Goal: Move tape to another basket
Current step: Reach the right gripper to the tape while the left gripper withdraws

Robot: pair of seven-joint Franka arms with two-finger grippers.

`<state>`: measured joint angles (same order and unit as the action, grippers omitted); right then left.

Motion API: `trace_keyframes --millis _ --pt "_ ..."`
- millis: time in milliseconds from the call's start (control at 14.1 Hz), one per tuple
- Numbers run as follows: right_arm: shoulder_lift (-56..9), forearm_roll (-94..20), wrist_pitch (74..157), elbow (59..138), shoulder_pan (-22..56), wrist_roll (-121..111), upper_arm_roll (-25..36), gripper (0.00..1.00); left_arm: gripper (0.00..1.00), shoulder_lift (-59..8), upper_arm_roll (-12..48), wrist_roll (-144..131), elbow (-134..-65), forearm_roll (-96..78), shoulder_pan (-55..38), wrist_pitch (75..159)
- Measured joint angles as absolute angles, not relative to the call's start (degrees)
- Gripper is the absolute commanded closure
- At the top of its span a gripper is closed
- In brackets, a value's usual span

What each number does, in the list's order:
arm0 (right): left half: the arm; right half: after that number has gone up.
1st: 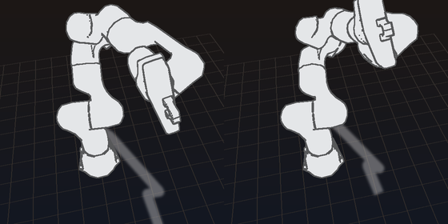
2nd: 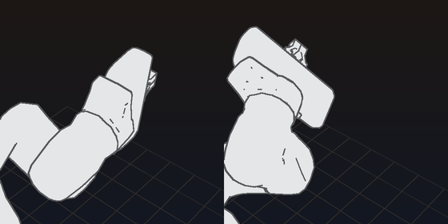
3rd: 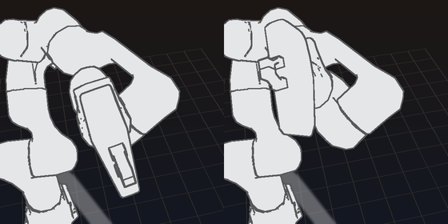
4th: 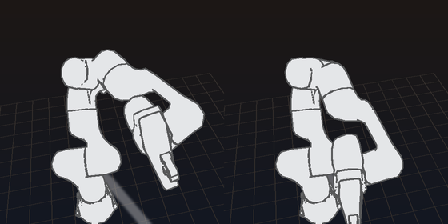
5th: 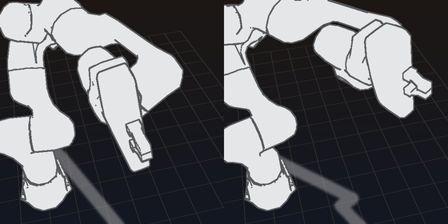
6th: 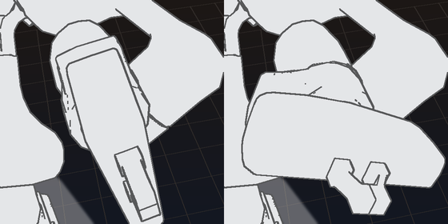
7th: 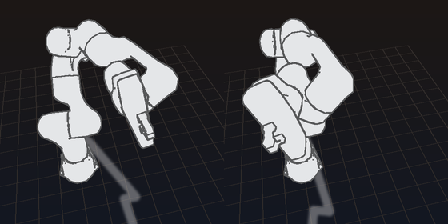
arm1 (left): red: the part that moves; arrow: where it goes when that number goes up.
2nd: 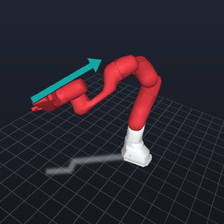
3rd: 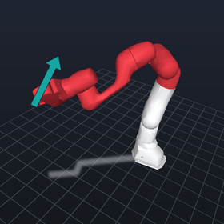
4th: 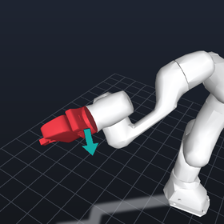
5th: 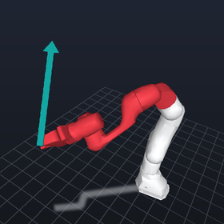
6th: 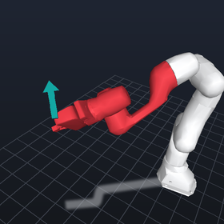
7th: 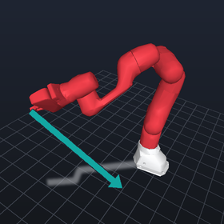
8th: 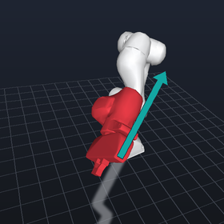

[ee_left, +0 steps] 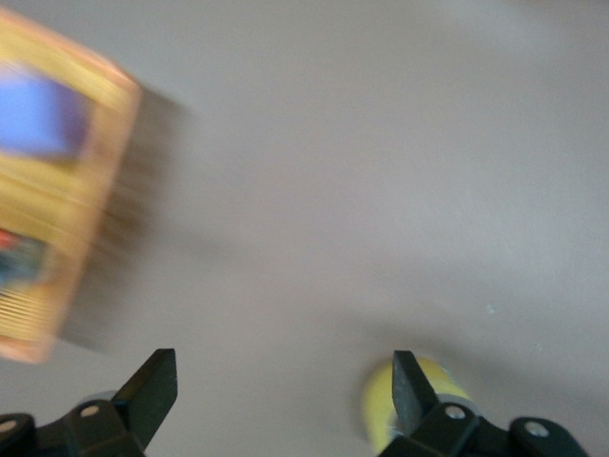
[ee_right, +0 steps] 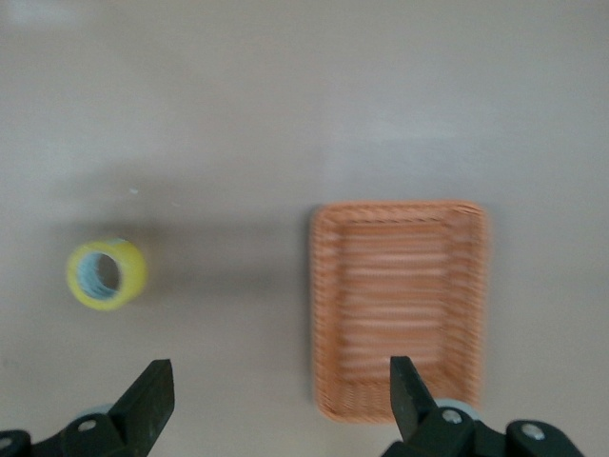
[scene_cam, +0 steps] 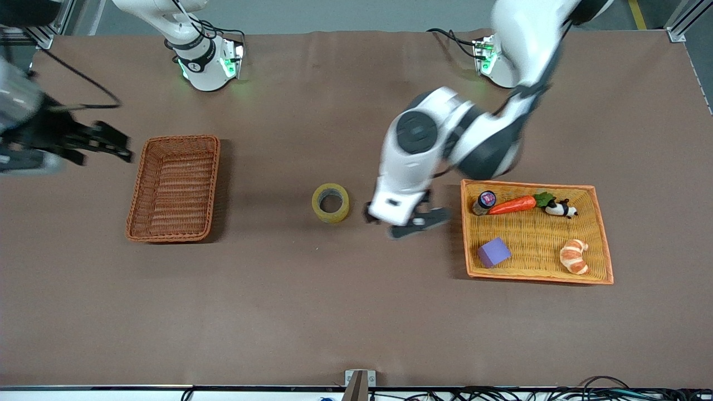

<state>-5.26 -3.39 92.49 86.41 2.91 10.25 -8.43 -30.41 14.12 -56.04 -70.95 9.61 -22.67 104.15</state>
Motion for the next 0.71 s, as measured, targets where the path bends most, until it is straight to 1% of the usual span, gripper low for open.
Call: trace_keyframes --millis 142,355,496,709 --pt "-8.1 -3.1 100.3 90.3 3.7 18.2 -15.0 0.0 0.0 -24.0 14.1 -46.4 -71.5 9.6 -16.1 100.0" --pt "-13.6 2.6 113.3 97.8 5.6 29.5 -22.3 0.0 0.0 -18.9 14.1 -37.6 -72.4 9.6 -10.6 96.8" --pt "-18.5 8.1 119.5 101.3 9.1 36.6 -23.8 0.0 0.0 -16.6 14.2 -32.2 -72.6 9.6 -7.6 93.6" --pt "-26.5 15.0 126.0 102.7 14.4 45.3 -23.9 0.0 0.0 -13.4 14.2 -23.7 -72.8 7.4 -2.3 88.8"
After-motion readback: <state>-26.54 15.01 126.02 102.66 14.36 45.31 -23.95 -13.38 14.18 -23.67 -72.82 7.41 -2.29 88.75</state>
